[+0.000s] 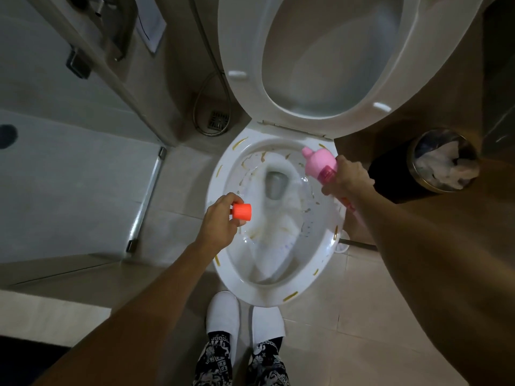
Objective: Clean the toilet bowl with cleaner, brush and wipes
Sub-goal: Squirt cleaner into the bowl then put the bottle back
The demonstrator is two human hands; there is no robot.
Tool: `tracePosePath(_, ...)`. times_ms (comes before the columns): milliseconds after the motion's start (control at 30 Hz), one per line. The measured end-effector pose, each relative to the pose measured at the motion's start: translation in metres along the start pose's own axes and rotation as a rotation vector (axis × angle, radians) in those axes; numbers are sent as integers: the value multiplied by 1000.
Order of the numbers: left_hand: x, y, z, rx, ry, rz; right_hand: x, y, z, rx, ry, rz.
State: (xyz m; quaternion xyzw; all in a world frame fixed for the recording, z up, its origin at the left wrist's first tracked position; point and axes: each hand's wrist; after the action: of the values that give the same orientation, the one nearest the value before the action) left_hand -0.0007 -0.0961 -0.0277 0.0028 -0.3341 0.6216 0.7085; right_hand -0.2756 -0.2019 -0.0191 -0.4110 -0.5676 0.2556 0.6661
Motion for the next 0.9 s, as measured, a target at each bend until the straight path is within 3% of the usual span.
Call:
tracePosePath(233, -22, -22, 21, 18, 23, 59, -7, 2, -32, -81, -197, 18)
tracePosePath(400, -32, -41, 29, 0, 51, 104, 10, 10, -48, -276, -368, 80)
tracePosePath(900, -14, -83, 80, -193, 263, 69, 80, 50, -59, -543, -478, 111)
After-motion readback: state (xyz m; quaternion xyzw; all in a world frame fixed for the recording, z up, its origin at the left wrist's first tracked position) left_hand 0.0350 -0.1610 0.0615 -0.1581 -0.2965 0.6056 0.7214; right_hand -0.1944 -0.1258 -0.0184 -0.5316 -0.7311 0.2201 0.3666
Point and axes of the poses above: each hand's wrist, its own x-axis away from the middle knuckle, its own y-axis out of the palm, z = x × y, and after that the axes turned 8 degrees about x, right-handed
